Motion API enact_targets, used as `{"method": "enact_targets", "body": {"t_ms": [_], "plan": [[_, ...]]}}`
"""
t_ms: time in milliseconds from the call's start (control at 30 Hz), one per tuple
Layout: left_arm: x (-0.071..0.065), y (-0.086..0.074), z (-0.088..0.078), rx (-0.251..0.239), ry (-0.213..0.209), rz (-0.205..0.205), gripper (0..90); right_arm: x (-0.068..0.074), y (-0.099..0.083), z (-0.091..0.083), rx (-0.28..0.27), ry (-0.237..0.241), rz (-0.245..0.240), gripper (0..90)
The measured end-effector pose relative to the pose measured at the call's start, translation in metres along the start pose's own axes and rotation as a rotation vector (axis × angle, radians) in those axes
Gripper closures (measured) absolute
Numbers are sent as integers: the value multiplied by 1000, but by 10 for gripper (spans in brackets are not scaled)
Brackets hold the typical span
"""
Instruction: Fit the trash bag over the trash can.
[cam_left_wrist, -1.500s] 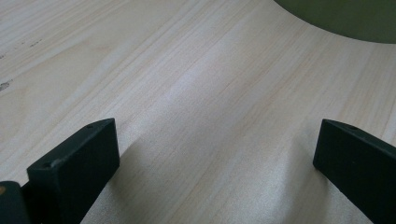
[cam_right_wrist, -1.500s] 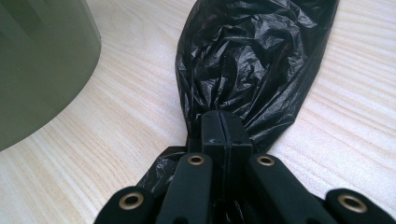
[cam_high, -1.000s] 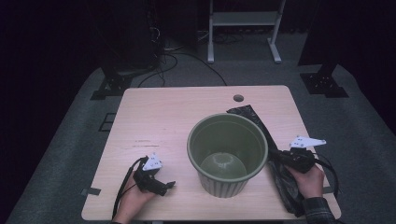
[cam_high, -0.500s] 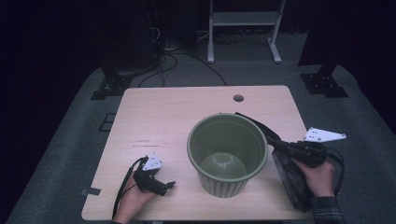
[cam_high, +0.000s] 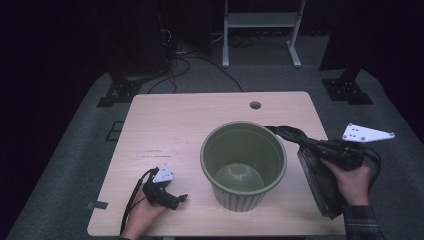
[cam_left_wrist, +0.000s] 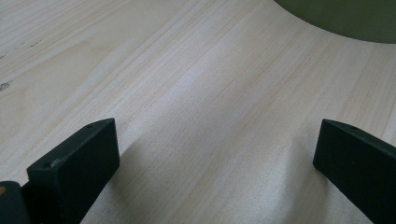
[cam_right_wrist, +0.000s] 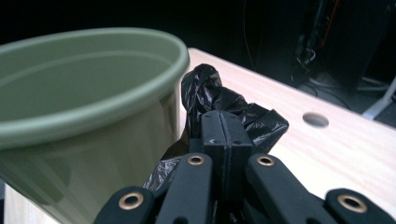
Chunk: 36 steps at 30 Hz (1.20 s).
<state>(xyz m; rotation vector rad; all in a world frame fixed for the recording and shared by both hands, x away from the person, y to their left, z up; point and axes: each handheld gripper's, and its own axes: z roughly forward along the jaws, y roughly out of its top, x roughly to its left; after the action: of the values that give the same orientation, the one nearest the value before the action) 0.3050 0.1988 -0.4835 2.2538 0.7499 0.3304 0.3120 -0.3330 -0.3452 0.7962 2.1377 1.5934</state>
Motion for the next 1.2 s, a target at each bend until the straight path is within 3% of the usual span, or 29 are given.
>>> {"method": "enact_targets", "body": {"t_ms": [233,767,1200], "plan": [[0,0,0,0,0,1,0,4,32,-11,-53,39,-39,899],[0,0,0,-3,0,-2,0,26,78,-37,-145,104,-120,899],[0,0,0,0,5,-2,0,56,96,-63,-197,138,-184,899]]}}
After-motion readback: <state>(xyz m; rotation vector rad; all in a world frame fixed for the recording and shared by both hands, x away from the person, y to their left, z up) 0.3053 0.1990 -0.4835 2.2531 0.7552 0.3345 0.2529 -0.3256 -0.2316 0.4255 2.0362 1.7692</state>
